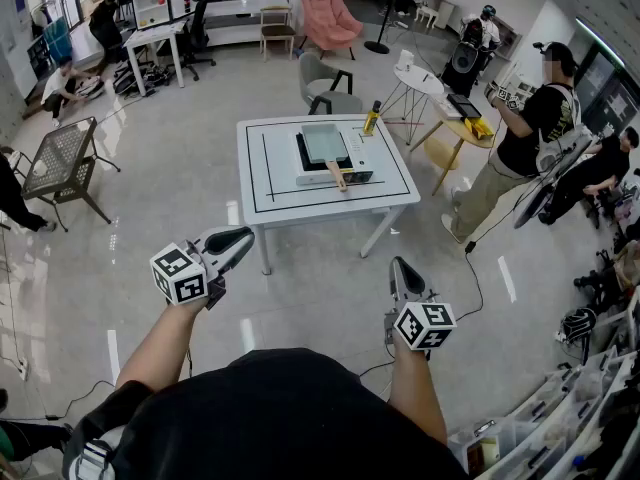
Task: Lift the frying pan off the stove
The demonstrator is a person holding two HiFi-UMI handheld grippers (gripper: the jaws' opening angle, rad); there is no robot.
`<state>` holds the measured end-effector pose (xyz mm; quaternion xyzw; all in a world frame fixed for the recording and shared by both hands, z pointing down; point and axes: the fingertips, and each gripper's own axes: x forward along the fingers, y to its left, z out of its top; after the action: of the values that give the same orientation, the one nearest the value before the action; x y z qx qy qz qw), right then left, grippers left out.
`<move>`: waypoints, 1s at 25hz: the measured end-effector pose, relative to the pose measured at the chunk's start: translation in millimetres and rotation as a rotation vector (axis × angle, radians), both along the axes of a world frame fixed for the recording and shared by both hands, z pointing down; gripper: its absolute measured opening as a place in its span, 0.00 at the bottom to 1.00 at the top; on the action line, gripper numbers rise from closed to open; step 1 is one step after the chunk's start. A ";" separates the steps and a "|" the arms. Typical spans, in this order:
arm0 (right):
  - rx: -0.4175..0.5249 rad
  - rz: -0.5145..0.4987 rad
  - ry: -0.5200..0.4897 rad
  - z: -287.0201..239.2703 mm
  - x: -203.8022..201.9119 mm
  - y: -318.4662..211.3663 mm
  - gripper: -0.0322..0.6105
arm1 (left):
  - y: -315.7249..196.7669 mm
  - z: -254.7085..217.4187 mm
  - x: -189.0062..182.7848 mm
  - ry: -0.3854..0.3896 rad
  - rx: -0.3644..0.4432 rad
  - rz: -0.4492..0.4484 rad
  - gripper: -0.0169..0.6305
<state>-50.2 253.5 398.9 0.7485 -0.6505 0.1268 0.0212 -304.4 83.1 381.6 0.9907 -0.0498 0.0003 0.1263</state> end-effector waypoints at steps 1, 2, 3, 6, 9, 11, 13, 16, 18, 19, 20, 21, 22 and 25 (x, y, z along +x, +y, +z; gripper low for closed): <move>-0.002 -0.003 0.000 -1.4 -3.6 -0.8 0.06 | -0.4 -2.4 -2.7 0.000 0.000 -0.002 0.10; -0.003 -0.006 0.000 -2.8 -6.7 -1.3 0.06 | -0.6 -4.4 -5.1 0.001 0.000 -0.004 0.10; -0.004 -0.007 0.000 -4.1 -9.0 -1.5 0.06 | -0.4 -5.7 -7.0 0.000 0.000 -0.005 0.10; 0.004 -0.005 -0.001 -7.3 -9.5 -3.1 0.06 | 0.4 -6.0 -8.6 -0.004 0.000 -0.004 0.10; 0.017 -0.002 -0.013 -9.0 -5.2 -8.6 0.06 | -1.7 -5.3 -6.8 -0.014 -0.003 -0.007 0.10; 0.025 0.000 -0.021 -10.1 -0.9 -11.4 0.06 | -2.5 -4.0 -4.3 -0.019 -0.008 -0.011 0.10; 0.028 -0.003 -0.022 -9.5 5.5 -14.7 0.06 | -3.7 -1.1 0.2 -0.026 -0.010 -0.017 0.10; 0.024 -0.013 -0.028 -5.5 16.7 -21.7 0.06 | -8.0 3.1 9.7 -0.033 -0.012 -0.031 0.10; 0.019 -0.023 -0.028 -2.6 25.1 -26.5 0.06 | -11.6 5.3 17.8 -0.034 -0.014 -0.040 0.10; 0.015 -0.028 -0.025 -1.5 30.3 -29.5 0.06 | -13.6 5.9 22.1 -0.032 -0.014 -0.046 0.10; 0.012 -0.033 -0.022 -0.9 36.1 -33.5 0.06 | -15.9 5.9 26.7 -0.029 -0.015 -0.054 0.10; 0.009 -0.039 -0.020 -0.6 41.6 -37.7 0.06 | -18.0 5.9 31.1 -0.025 -0.017 -0.061 0.10; 0.006 -0.045 -0.020 0.0 46.2 -41.1 0.06 | -19.1 6.9 34.7 -0.024 -0.021 -0.067 0.10; 0.002 -0.059 -0.014 -1.3 57.0 -47.9 0.06 | -21.0 11.2 41.8 -0.024 -0.026 -0.082 0.10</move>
<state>6.8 205.6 397.5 0.7280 -0.6727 0.1306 0.0198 -262.6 62.1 392.7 0.9861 -0.0917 0.0078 0.1385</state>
